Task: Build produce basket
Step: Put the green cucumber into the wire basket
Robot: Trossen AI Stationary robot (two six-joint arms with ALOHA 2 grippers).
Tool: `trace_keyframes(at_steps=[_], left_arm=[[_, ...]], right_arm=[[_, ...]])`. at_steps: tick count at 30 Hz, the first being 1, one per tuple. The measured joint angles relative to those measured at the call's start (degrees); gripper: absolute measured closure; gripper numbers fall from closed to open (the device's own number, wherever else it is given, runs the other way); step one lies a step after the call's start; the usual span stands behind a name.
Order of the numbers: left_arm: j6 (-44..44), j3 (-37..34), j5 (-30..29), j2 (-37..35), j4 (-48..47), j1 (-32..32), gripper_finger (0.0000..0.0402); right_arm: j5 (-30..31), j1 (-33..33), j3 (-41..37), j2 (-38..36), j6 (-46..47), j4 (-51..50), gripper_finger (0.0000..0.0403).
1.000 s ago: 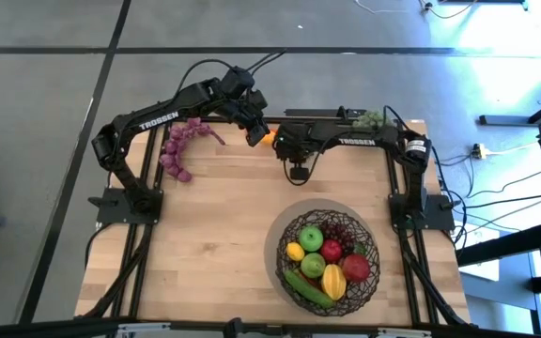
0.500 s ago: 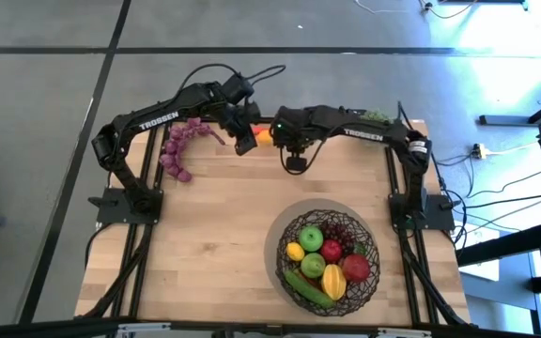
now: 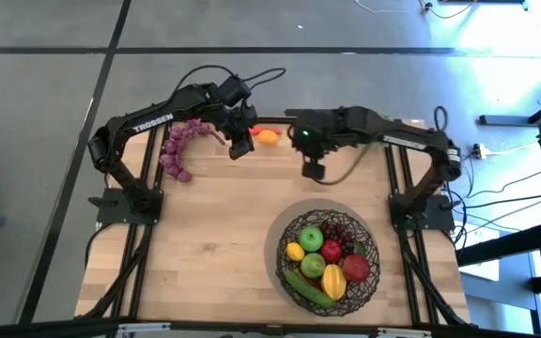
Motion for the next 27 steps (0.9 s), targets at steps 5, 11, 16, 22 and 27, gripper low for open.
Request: trace_keyframes(at_steps=[5,11,16,22,27], left_arm=[[0.7,0.1,0.1,-0.1,0.3,-0.6,0.0298],[1.8,0.1,1.8,-0.1,1.1,-1.9,0.0298],[4.2,0.1,9.1,-0.1,3.1,-4.3,0.0298],[0.8,0.1,10.1,-0.1,6.6,-8.2,0.0298],[-2.3,0.1,10.0,-0.1,9.7,-11.4,0.0298]], right_arm=[[0.0,5.1,0.0,-4.2,3.8,-6.7,0.0403],[-2.9,11.9,0.0,-8.4,11.4,-8.5,0.0403],[-4.7,19.4,0.0,-9.7,14.3,-10.0,0.0403],[-6.6,28.5,0.0,-9.7,17.4,-10.9,0.0403],[-8.3,35.9,0.0,-9.7,21.6,-10.2,0.0403]])
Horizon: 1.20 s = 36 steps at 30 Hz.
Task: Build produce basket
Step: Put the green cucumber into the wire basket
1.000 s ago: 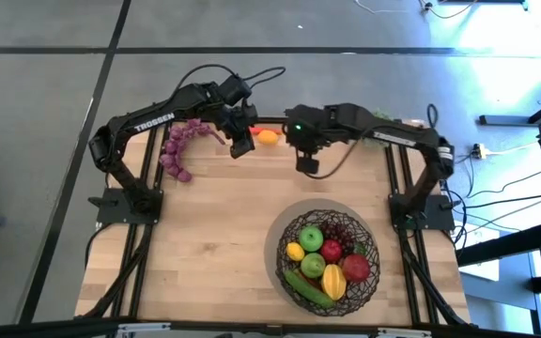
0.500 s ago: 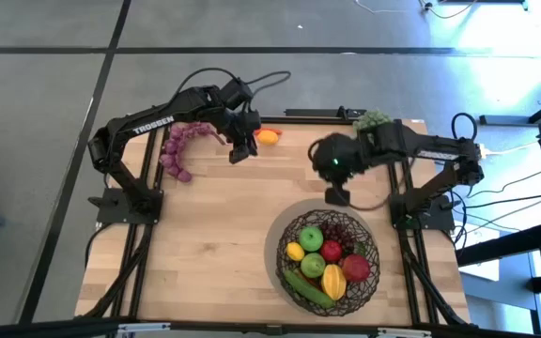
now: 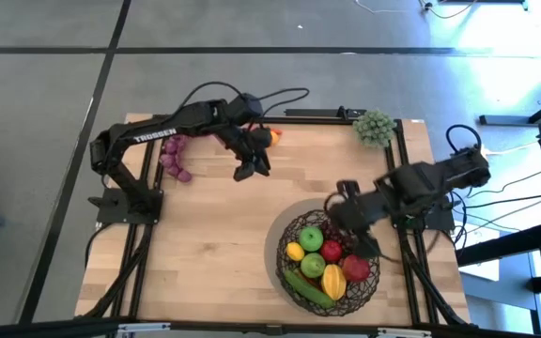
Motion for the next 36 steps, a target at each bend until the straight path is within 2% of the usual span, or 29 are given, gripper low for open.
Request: trace_keyframes(at_steps=[6,14,23,30,36], left_arm=[[-2.2,0.0,-2.7,0.0,1.3,-3.7,0.0298],[-3.5,0.0,-3.5,0.0,1.4,-5.9,0.0298],[-1.3,0.0,-1.9,0.0,1.4,-7.3,0.0298],[2.9,0.0,8.6,0.0,3.0,-10.8,0.0298],[4.7,0.0,5.8,0.0,3.8,-15.1,0.0298]], right_arm=[[-1.7,8.0,0.0,0.1,6.6,3.4,0.0403],[-2.4,13.5,0.0,0.2,16.6,14.1,0.0403],[8.7,19.6,-0.1,3.4,26.4,18.2,0.0403],[10.7,22.5,-0.1,7.6,36.1,16.7,0.0403],[15.4,24.9,-0.1,9.1,42.1,17.1,0.0403]])
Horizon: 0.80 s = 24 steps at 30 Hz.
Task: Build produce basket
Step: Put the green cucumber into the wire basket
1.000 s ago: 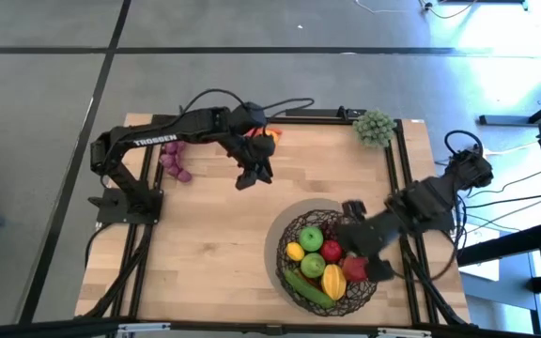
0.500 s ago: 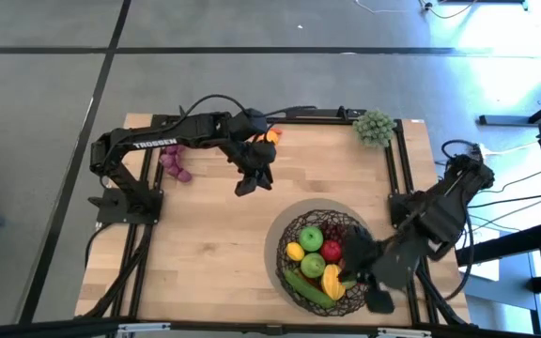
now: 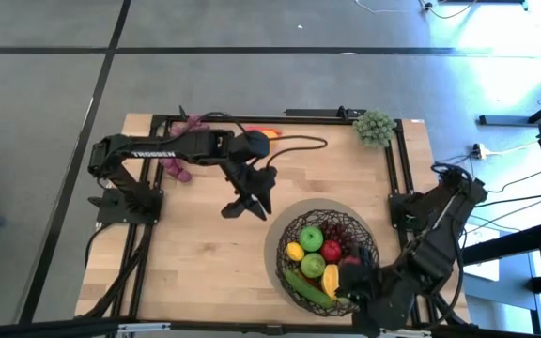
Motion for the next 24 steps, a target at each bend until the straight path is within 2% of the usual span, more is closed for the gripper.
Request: trace_keyframes(at_steps=[4,8,24], left_arm=[[-0.2,0.0,-1.1,0.0,0.9,-1.6,0.0298],[-0.3,0.0,-1.1,0.0,1.2,-2.3,0.0298],[-0.6,0.0,-1.2,0.0,1.2,-2.2,0.0298]], right_arm=[[2.3,0.8,-1.3,0.6,1.7,0.6,0.0403],[1.7,0.7,-6.2,0.6,4.7,2.2,0.0403],[0.2,1.1,-21.5,-0.9,7.7,19.7,0.0403]])
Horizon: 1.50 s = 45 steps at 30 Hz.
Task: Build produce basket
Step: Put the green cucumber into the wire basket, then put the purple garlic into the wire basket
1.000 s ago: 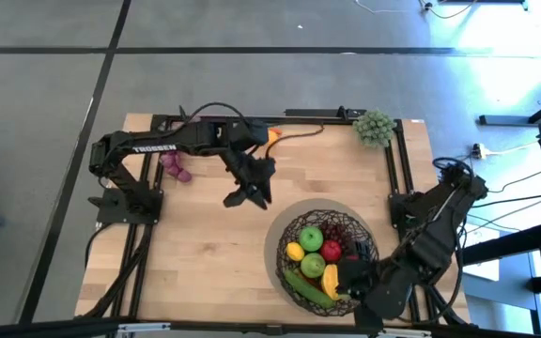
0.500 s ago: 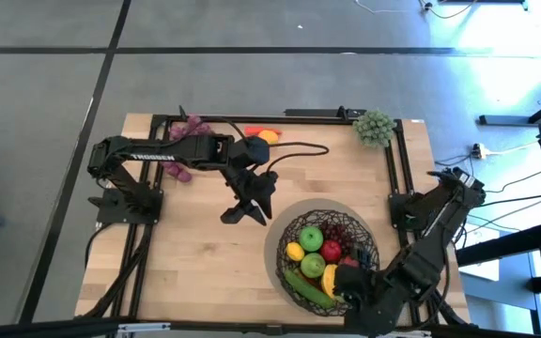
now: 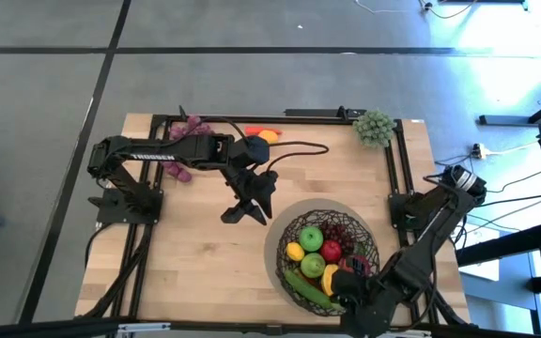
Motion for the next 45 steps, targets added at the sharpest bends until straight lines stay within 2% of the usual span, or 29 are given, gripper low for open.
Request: trace_keyframes(at_steps=[5,12,18,28,32,39,45], left_arm=[[-0.3,0.0,0.0,0.0,0.0,0.0,0.0298],[-0.4,0.0,0.0,0.0,0.0,0.0,0.0298],[-0.4,0.0,-1.6,0.0,0.0,0.0,0.0298],[-1.6,0.0,-1.7,0.0,-0.1,0.0,0.0298],[-1.5,0.0,-1.7,0.0,-0.1,0.0,0.0298],[1.3,0.0,-0.8,0.0,-0.5,0.8,0.0298],[1.7,0.0,-0.8,0.0,-1.0,5.0,0.0298]], right_arm=[[-1.2,-0.2,-3.8,-0.2,0.0,2.2,0.0403],[-4.6,-1.7,-4.2,-0.2,-0.2,1.2,0.0390],[-4.9,-2.0,-4.2,-0.2,-0.5,1.1,0.0372],[-4.9,-2.1,-4.2,-0.2,-0.5,1.1,0.0303],[-5.4,-2.3,-4.1,-0.2,-0.2,1.0,0.0292],[-5.6,-2.6,1.0,-0.2,-1.9,-2.3,0.0292],[2.1,-2.8,10.2,-0.2,-1.8,-14.6,0.0292]])
